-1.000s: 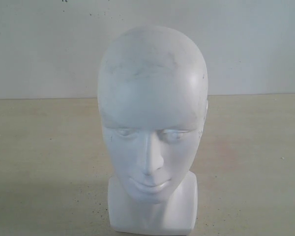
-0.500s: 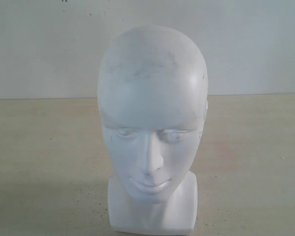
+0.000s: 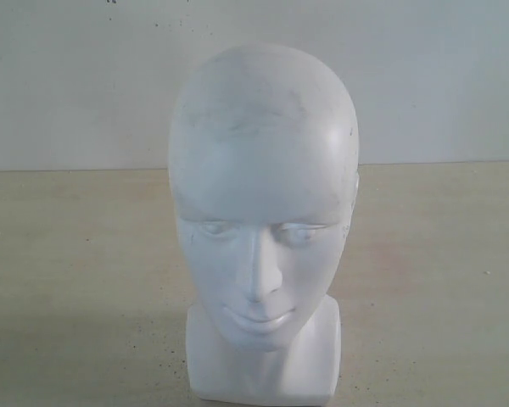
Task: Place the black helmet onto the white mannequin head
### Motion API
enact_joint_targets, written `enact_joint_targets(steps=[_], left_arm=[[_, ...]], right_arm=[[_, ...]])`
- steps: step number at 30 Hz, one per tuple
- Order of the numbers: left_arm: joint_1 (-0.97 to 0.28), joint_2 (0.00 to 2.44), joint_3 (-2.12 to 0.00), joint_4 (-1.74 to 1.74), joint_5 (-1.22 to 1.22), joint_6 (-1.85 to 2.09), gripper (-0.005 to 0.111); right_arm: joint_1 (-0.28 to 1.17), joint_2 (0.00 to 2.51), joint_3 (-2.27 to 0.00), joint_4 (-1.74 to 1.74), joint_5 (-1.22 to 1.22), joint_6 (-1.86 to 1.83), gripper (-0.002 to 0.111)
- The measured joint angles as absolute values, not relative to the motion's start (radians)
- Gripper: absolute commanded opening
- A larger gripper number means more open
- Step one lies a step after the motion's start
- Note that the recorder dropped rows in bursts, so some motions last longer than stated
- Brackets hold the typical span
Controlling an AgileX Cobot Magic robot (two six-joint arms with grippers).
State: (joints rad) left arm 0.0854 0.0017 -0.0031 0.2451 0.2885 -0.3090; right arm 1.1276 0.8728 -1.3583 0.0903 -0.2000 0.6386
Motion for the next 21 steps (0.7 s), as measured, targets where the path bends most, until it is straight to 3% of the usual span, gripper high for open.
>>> enact_joint_targets(steps=[4, 8, 21], left_arm=[[0.085, 0.002, -0.003, 0.245, 0.289, -0.309, 0.004], [0.085, 0.002, -0.003, 0.247, 0.289, -0.309, 0.004], [0.085, 0.002, -0.003, 0.247, 0.289, -0.309, 0.004]], right_arm=[[1.128, 0.873, -1.358, -0.355, -0.156, 1.188, 0.000], [1.128, 0.873, -1.380, -0.680, -0.094, 1.506, 0.000], [1.128, 0.873, -1.404, -1.057, 0.191, 1.797, 0.000]])
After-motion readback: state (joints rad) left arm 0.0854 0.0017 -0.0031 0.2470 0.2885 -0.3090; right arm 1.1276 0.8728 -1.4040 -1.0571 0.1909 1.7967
